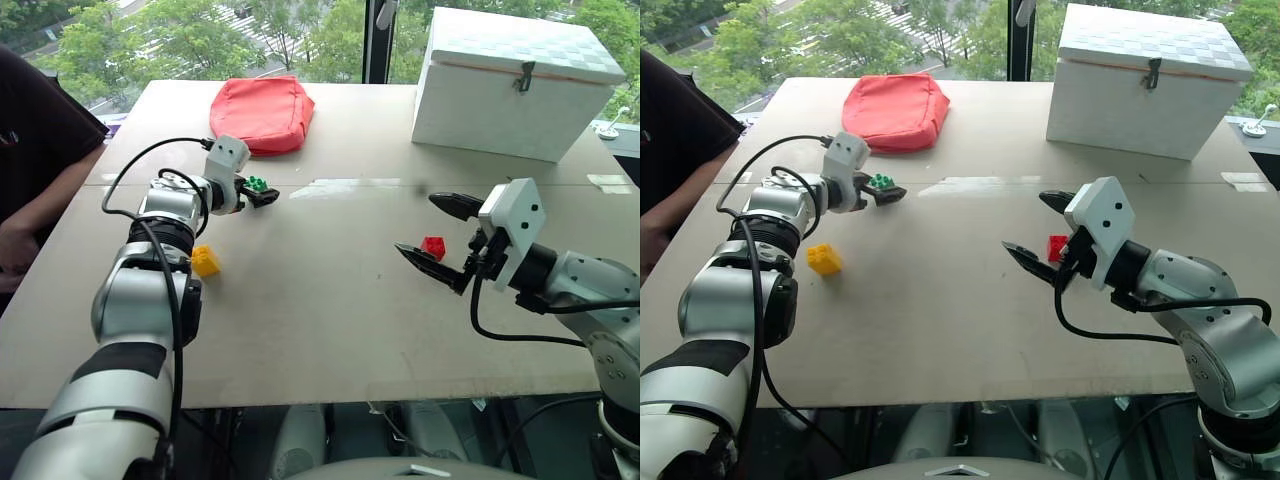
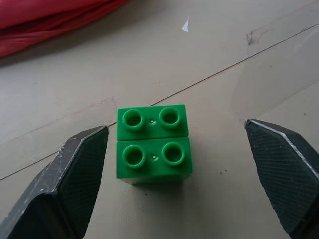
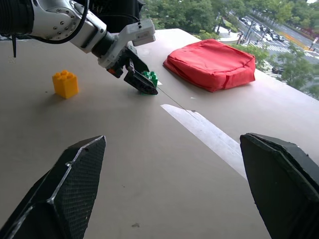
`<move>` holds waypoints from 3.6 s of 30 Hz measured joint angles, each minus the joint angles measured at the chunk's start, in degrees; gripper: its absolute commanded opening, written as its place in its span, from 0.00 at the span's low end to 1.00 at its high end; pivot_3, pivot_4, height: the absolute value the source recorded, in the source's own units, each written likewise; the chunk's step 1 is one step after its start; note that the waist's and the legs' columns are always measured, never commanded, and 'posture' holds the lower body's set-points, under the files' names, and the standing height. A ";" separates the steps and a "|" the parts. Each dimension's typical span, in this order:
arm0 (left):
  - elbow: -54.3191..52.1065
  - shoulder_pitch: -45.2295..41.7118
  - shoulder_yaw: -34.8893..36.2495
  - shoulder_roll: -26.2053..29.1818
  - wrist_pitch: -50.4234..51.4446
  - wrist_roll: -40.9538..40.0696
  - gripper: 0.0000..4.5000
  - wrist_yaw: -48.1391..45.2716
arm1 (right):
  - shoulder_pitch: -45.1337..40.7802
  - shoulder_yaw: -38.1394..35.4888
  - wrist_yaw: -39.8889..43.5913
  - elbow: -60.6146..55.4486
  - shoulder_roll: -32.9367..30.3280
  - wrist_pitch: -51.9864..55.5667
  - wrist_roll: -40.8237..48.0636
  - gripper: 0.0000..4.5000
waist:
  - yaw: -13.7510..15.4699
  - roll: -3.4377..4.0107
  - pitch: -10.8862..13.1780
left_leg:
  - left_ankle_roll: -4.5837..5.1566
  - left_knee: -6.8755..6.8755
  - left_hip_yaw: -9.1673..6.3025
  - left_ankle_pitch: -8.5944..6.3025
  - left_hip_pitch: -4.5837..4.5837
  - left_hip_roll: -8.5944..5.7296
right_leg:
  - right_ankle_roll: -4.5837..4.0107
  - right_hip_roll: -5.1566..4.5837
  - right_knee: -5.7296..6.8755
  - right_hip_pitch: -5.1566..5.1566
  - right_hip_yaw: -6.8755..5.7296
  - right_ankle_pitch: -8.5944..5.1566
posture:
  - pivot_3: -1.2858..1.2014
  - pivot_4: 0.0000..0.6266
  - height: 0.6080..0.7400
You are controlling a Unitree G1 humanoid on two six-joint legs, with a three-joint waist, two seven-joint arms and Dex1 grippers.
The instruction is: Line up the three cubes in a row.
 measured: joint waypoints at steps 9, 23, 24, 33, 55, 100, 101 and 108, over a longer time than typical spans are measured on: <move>2.52 -0.28 1.42 -0.39 -2.00 3.34 0.29 1.62 | 4.14 -3.12 -0.28 -3.24 -4.49 0.95 4.03 1.00 | 0.06 -0.07 0.00 | 0.00 0.04 -0.04 0.00 -0.04 0.01 | 0.01 -0.01 0.02 0.00 -0.02 0.01 | 0.52 0.24 1.00; -25.01 15.48 -1.00 2.22 -10.01 0.63 0.29 -36.85 | 14.80 -9.39 4.26 -3.14 -9.08 -2.42 9.87 1.00 | 0.15 -0.07 -0.01 | 0.01 0.08 -0.05 0.00 -0.04 0.05 | -0.21 -0.03 0.05 0.01 0.01 -0.11 | 0.52 0.24 1.00; -30.27 18.02 -2.35 0.84 -9.48 0.57 0.29 -37.27 | 16.06 -10.78 4.94 -3.03 -9.25 -3.36 10.64 1.00 | 0.39 -0.08 -0.01 | 0.02 0.13 -0.09 0.00 -0.09 0.04 | -0.23 -0.04 0.05 0.01 0.00 -0.12 | 0.52 0.24 1.00; -43.10 18.86 -9.16 -6.55 -3.43 1.76 0.29 -34.53 | 26.50 -20.31 11.79 -2.97 -11.76 -9.45 13.10 1.00 | 0.04 -0.08 -0.02 | 0.13 0.37 -0.14 -0.06 0.09 0.02 | 0.01 0.04 0.08 0.21 0.09 -0.26 | 0.52 0.24 1.00; -26.64 11.74 -13.66 -11.60 -16.32 6.26 0.29 -35.34 | 35.51 -25.08 12.62 -3.40 -12.77 -13.63 14.75 1.00 | 0.27 -0.08 -0.03 | 0.18 0.36 -0.24 -0.10 0.20 0.01 | 0.00 0.02 0.05 0.34 0.09 -0.27 | 0.52 0.24 1.00; -107.26 49.77 28.65 -18.13 51.81 8.29 0.99 17.90 | 19.10 -11.18 10.78 -1.52 -15.09 -14.81 19.76 1.00 | 0.39 -0.15 -0.05 | 0.17 0.38 -0.68 -0.10 0.38 0.01 | 0.02 -0.02 0.02 0.66 -0.09 -0.27 | 0.52 0.24 1.00; -110.50 51.25 29.34 -20.88 53.52 9.46 0.99 21.70 | 17.76 -10.49 11.90 -0.21 -15.63 -14.61 20.21 1.00 | 0.47 -0.15 -0.06 | 0.17 0.39 -0.74 -0.10 0.40 0.01 | 0.01 -0.03 0.01 0.73 -0.11 -0.28 | 0.52 0.24 1.00; -110.62 53.17 28.53 -29.84 53.23 9.78 0.99 31.53 | 14.55 -9.33 16.77 4.99 -18.48 -14.59 20.33 1.00 | 0.46 -0.15 -0.07 | 0.18 0.53 -0.90 -0.10 0.42 -0.02 | 0.00 -0.02 -0.01 0.88 -0.14 -0.28 | 0.52 0.24 1.00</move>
